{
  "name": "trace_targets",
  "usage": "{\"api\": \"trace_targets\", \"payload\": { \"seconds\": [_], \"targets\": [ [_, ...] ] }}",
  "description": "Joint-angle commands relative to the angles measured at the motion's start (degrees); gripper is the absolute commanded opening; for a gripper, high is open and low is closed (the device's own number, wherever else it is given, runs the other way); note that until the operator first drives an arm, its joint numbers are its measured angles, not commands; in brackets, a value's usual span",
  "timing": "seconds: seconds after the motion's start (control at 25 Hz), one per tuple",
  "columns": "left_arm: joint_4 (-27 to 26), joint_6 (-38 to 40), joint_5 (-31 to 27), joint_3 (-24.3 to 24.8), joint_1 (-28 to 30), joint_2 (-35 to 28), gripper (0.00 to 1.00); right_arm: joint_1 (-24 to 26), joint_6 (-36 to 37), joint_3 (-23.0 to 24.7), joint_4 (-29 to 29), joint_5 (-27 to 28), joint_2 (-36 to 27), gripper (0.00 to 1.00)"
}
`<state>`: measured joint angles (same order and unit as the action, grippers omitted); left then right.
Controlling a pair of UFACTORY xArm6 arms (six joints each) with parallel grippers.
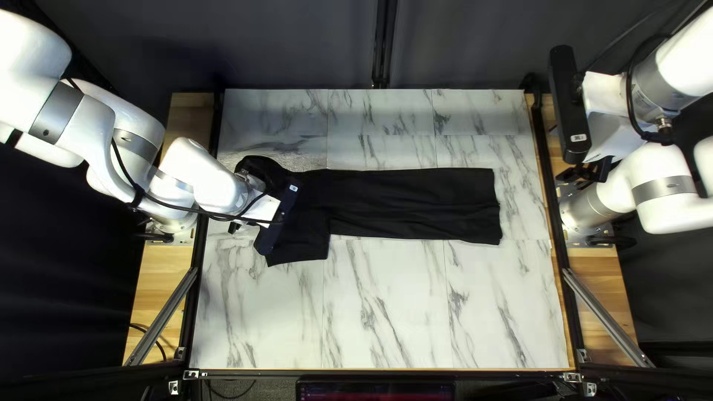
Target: Fold t-shirt
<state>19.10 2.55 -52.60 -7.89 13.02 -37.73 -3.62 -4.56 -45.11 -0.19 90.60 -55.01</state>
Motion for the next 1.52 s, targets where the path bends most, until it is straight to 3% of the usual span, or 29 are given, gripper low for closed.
{"api": "trace_targets", "payload": {
  "seconds": [0.04,0.48,0.8,0.84,0.88,0.92,0.96,1.0,1.24,1.36,1.52],
  "targets": [
    [-0.4,-0.3,-0.1,0.3,0.2,-0.5,0.03,0.0,0.0,0.0,0.0,0.0,0.0,1.00],
    [-1.0,-1.4,0.1,-0.1,0.1,0.0,0.00,0.0,0.0,0.0,0.0,0.0,0.0,1.00],
    [-1.3,-0.1,-4.1,-2.8,2.9,-0.6,0.00,0.0,0.0,0.0,0.0,0.0,0.0,1.00],
    [-1.3,-0.2,-4.1,-2.8,3.0,-0.7,0.11,0.0,0.0,0.0,0.0,0.0,0.0,1.00],
    [-1.4,-0.3,-4.1,-2.6,2.9,-0.8,0.64,0.0,0.0,0.0,0.0,0.0,0.0,1.00],
    [-1.7,-1.0,-3.4,-2.2,2.4,-0.7,0.83,0.0,0.0,0.0,0.0,0.0,0.0,1.00],
    [-2.0,-1.8,-2.8,-1.9,1.7,-0.5,0.95,0.0,0.0,0.0,0.0,0.0,0.0,1.00],
    [-2.2,-2.1,-2.6,-1.9,1.5,-0.4,1.00,0.0,0.0,0.0,0.0,0.0,0.0,1.00],
    [-3.6,-3.4,-2.3,-1.5,0.7,-1.2,1.00,0.0,0.0,0.0,0.0,0.0,0.0,1.00],
    [-3.8,-3.7,-0.9,-0.7,-0.4,-1.3,0.90,0.0,0.0,0.0,0.0,0.0,0.0,1.00],
    [-4.0,-3.4,0.2,-0.8,-1.0,-0.8,0.87,0.0,0.0,0.0,0.0,0.0,0.0,1.00]
  ]
}}
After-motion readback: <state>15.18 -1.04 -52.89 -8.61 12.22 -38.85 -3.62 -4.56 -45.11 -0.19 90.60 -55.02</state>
